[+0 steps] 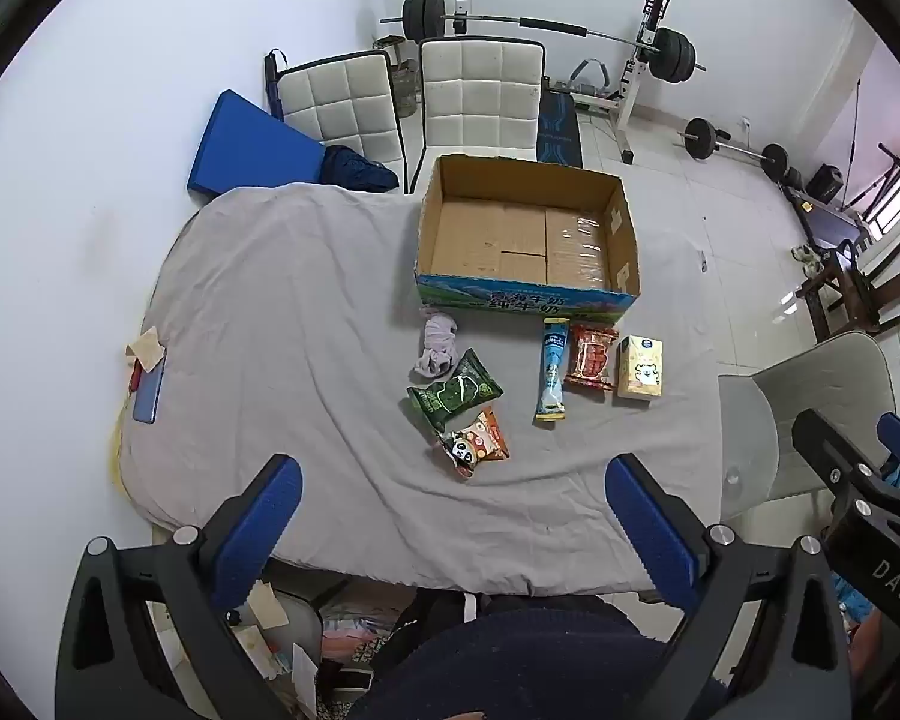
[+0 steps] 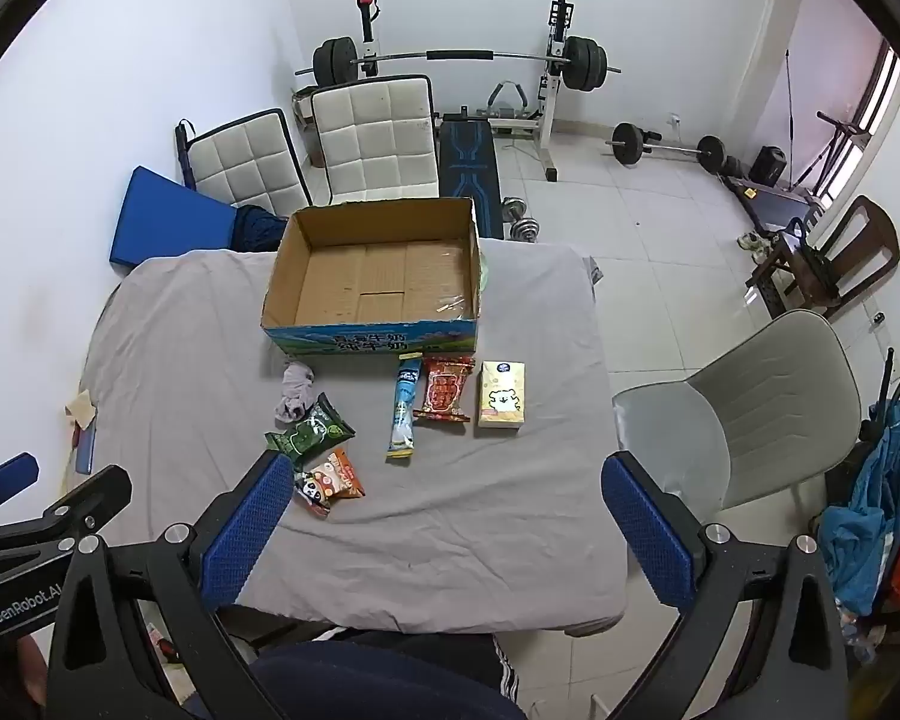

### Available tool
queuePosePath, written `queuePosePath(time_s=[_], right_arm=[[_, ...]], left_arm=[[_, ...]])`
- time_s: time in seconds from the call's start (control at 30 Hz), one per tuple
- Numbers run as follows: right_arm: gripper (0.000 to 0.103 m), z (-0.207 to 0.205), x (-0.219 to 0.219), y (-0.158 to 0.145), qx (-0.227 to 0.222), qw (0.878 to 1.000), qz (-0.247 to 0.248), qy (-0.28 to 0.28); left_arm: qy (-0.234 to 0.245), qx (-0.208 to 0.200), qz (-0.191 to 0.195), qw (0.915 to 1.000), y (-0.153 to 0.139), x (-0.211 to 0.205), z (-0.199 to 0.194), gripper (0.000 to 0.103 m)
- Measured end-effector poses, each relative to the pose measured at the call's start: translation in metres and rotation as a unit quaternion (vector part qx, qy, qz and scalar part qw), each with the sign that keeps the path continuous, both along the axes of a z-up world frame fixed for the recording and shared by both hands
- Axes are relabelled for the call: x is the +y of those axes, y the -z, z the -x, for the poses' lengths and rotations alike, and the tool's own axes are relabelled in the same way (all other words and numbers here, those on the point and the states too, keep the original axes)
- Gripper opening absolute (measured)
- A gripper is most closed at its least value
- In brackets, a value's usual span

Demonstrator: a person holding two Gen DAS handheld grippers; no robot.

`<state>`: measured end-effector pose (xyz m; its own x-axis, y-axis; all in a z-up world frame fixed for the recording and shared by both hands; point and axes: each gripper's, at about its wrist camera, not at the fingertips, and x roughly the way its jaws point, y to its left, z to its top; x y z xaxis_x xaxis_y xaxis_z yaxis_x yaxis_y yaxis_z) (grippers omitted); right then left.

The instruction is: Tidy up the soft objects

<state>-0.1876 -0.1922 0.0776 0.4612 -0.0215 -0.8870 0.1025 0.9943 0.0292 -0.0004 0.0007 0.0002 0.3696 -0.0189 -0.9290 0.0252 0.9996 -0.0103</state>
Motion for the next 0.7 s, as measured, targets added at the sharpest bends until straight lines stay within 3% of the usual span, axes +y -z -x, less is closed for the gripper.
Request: queuePosePath(time_s=[0.7], right_arm=[[0.103, 0.0046, -0.0068, -0.0018, -0.001, 1.0, 0.008, 0.012]], left_arm=[[0.005, 0.004, -0.011, 0.9999, -0.0008, -0.0066, -0.0055, 0.103]])
